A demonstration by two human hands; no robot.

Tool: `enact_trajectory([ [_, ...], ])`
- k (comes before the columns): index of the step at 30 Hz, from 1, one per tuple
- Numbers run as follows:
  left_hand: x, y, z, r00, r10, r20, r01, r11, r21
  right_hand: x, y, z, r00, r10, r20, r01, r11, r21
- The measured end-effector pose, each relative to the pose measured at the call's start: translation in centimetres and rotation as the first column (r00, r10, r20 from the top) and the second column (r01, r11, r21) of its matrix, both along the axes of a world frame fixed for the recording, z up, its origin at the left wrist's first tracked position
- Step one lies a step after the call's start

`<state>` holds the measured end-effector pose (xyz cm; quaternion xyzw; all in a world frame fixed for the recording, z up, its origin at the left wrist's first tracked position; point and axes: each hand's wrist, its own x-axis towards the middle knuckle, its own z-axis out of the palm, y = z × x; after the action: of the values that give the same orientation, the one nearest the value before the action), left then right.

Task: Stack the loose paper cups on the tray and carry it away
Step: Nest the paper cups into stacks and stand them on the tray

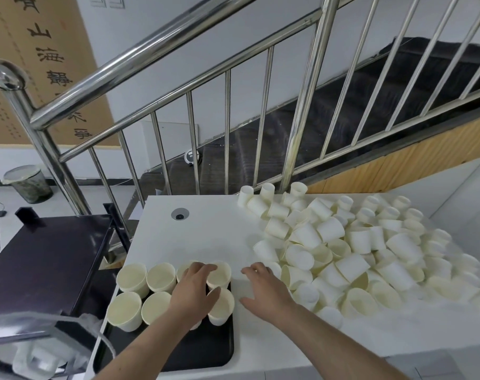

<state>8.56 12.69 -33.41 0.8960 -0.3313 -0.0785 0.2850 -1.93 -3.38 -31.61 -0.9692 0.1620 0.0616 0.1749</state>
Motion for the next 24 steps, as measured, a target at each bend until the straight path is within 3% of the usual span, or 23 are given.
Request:
enact_trajectory([
  [10,2.2,-5.8,0.5,0.999,-0.045,-0.028,0.044,0.998,-0.042,1.1,-5.4,-0.2,0.996,-0.09,0.007,0.09,0.996,-0.007],
  [19,11.2,-10.9,0.2,0.998,0.002,-0.069,0.0,1.0,0.021,9.3,-10.3,-1.3,0.989,-0.138,-0.042,0.139,0.99,0.0],
  [24,15.3,-11.8,-1.1,0.989,0.022,-0.145,-0.026,0.999,-0.023,14.6,-12.5,-2.0,0.987,-0.151,-0.059,0.151,0.988,0.005],
])
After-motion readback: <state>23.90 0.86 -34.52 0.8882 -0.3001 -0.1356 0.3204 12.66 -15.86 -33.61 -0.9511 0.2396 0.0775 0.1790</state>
